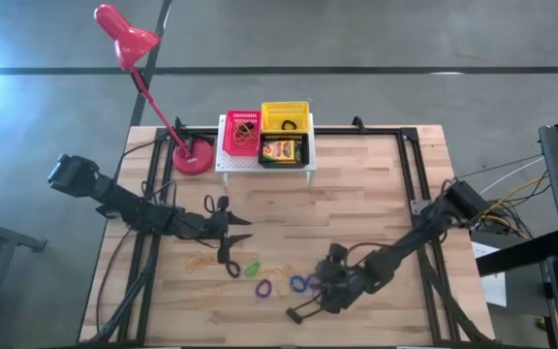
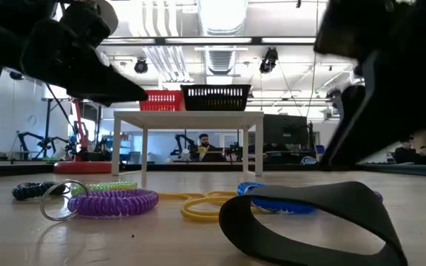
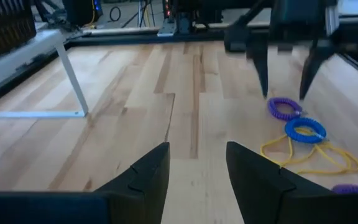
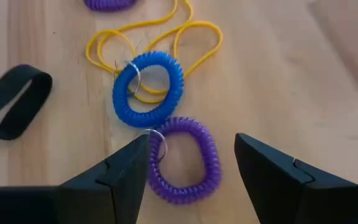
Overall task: Pick & Place Office Desk Supplies
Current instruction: Put the right purple spring keychain into the yellow bin on the shelf
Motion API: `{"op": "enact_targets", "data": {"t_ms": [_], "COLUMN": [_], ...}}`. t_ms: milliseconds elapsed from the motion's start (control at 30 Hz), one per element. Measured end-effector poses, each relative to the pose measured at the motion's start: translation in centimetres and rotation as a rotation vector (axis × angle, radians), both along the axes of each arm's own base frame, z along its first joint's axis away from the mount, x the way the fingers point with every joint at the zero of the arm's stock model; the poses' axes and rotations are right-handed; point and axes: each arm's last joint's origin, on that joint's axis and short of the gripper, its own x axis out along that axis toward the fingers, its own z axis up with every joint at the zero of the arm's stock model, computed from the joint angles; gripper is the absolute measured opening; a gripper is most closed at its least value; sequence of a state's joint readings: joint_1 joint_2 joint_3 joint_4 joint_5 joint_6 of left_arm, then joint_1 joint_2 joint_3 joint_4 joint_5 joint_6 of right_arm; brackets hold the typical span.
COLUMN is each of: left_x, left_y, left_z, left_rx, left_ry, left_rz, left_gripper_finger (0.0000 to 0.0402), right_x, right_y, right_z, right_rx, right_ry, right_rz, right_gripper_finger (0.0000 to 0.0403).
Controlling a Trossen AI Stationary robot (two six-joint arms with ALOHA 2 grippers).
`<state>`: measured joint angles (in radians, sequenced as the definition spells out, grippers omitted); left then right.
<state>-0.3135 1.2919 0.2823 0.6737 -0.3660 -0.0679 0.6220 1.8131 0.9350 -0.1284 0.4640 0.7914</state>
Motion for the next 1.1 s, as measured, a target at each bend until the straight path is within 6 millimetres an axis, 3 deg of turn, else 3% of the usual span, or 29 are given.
{"op": "enact_targets", "data": {"t_ms": [133,233,500,667,767,867,1000,1100], "left_x": [0.6,1.1,1.4,1.3,1.3,1.3,1.3,1.3], "left_y": [-0.1,-0.3,-0.4,-0.3,-0.3,-0.3,-0.3,-0.3], "left_z": [0.9,1.6,2.0,1.7,1.6,1.6,1.6,1.6], "left_rx": [0.018,0.024,0.024,0.028,0.031,0.033,0.033,0.034], "left_ry": [-0.032,-0.055,-0.057,-0.033,-0.022,-0.018,-0.018,-0.018], "left_rz": [-0.006,-0.012,-0.012,-0.011,-0.011,-0.011,-0.009,-0.009], "left_gripper_finger": [0.0163,0.0163,0.0163,0.0163,0.0163,0.0163,0.0163,0.0163], "right_x": [0.7,1.3,0.7,0.1,0.6,1.6,2.3,2.7], "right_y": [-0.1,-0.5,-1.6,-2.6,-3.4,-4.3,-6.8,-9.6], "right_z": [-2.8,-3.5,-2.4,-2.2,-2.6,-1.8,1.4,4.4], "right_rx": [0.034,0.017,-0.062,-0.063,-0.028,-0.017,-0.135,-0.241], "right_ry": [-0.038,-0.016,0.104,0.057,-0.129,-0.459,-0.895,-1.136], "right_rz": [-0.001,-0.018,0.014,0.025,0.050,0.107,0.149,0.080], "right_gripper_finger": [0.0223,0.0209,0.0094,0.0023,0.0023,0.0030,0.0032,0.0032]}}
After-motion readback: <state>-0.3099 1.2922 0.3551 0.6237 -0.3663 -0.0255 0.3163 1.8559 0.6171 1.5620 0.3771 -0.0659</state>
